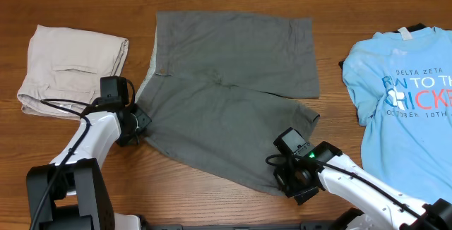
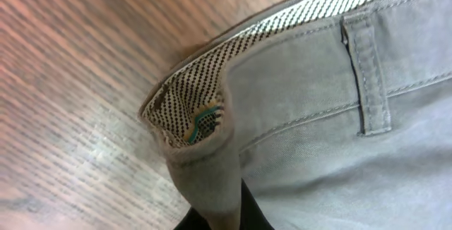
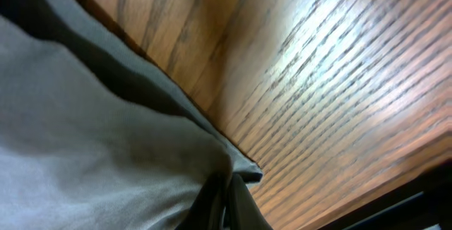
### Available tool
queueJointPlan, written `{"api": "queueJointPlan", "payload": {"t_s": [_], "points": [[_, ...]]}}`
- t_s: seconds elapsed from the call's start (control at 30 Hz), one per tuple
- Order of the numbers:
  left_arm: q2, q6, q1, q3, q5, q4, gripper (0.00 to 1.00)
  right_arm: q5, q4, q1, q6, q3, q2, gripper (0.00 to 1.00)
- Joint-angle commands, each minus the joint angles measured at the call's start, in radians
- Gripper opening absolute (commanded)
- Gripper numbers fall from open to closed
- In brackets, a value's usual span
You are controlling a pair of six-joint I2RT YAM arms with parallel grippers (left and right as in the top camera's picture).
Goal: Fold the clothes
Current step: 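Lift the hems and fold them up onto the waistband with both grippers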
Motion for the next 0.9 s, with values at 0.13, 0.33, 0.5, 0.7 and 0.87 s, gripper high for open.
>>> {"api": "queueJointPlan", "payload": {"t_s": [0.13, 0.33, 0.5, 0.7, 0.87], "points": [[-0.082, 0.067, 0.007, 0.002, 0.031, -0.121, 0.04, 0.028, -0.084, 0.002, -0.117, 0.049, -0.032, 0.04], [-0.279, 0.078, 0.005, 0.003, 0.062, -0.226, 0.04, 0.07, -0.237, 0.002, -0.163, 0.172, -0.101, 0.04], [-0.462, 0.085, 0.005, 0.003, 0.087, -0.331, 0.04, 0.085, -0.327, 0.002, -0.187, 0.259, -0.174, 0.04], [-0.639, 0.085, 0.005, 0.014, 0.088, -0.414, 0.07, 0.109, -0.385, -0.038, -0.323, 0.371, -0.229, 0.04], [-0.664, 0.1, 0.005, 0.09, 0.088, -0.5, 0.09, 0.113, -0.447, -0.145, -0.481, 0.529, -0.228, 0.04]]}}
